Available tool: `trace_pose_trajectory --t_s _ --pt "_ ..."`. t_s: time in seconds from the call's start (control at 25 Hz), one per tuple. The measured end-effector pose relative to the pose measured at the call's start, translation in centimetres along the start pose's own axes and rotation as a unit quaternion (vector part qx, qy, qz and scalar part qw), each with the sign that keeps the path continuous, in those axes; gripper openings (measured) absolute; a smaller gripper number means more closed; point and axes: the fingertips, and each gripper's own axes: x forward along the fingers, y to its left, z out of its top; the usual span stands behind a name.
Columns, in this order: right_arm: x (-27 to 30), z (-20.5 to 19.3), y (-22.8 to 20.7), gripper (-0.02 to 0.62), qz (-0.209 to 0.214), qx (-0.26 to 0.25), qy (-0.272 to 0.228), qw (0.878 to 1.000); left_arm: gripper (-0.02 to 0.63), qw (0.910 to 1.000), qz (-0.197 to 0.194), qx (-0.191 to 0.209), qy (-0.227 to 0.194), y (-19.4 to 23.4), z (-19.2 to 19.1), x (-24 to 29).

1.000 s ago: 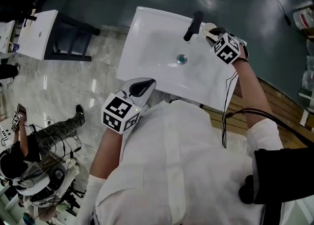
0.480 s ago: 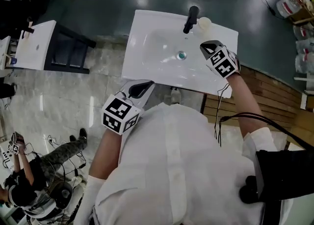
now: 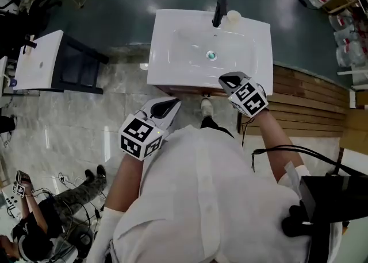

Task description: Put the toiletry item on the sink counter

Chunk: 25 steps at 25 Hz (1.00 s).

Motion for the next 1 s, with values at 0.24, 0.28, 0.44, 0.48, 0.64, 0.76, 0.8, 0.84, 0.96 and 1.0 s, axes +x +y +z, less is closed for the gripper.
trace_pose_trajectory --t_s 0.24,0.28,0.44,0.48,0.64,0.76,0.8,0.84,0.96,1.0 --pt "-1.5 -0.1 7.2 0.006 0.011 0.002 -0.012 1.000 0.006 0.9997 -0.022 0.007 0.011 -1.7 -2.6 -2.0" --pt "-1.6 -0.3 8.4 0.006 0.014 -0.004 -0.008 1.000 0.006 0.9996 -0.024 0.007 0.011 -1.9 -3.0 -2.3" --pt "-2.1 -0.8 12.2 0.006 0.029 -0.011 -0.001 1.000 0.006 0.9994 -0.032 0.010 0.012 -3.0 -4.0 -3.0" --pt "-2.2 -0.9 12.8 0.006 0.029 -0.012 -0.003 1.000 0.006 0.9993 -0.034 0.011 0.012 -3.3 -4.3 -3.1" --pt "-3.0 -0.6 14.1 0.006 0.014 -0.024 -0.012 1.000 0.006 0.9988 -0.044 0.015 0.013 -4.5 -5.1 -3.4" --pt "-3.6 -0.2 14.7 0.006 -0.006 -0.039 -0.015 0.999 0.006 0.9984 -0.049 0.020 0.018 -5.2 -5.6 -3.8" --pt "-3.8 -0.1 15.1 0.006 -0.007 -0.040 -0.018 0.999 0.006 0.9984 -0.050 0.021 0.018 -5.4 -5.7 -3.9" --pt "-3.9 -0.1 15.5 0.006 -0.005 -0.038 -0.021 0.999 0.006 0.9983 -0.051 0.021 0.017 -5.6 -5.8 -4.1" --pt "-4.3 0.2 16.4 0.006 -0.005 -0.031 -0.030 0.999 0.006 0.9982 -0.053 0.023 0.017 -5.9 -6.0 -4.4" --pt "-4.3 0.3 16.5 0.006 -0.007 -0.030 -0.033 0.999 0.006 0.9981 -0.054 0.025 0.017 -6.0 -6.1 -4.4"
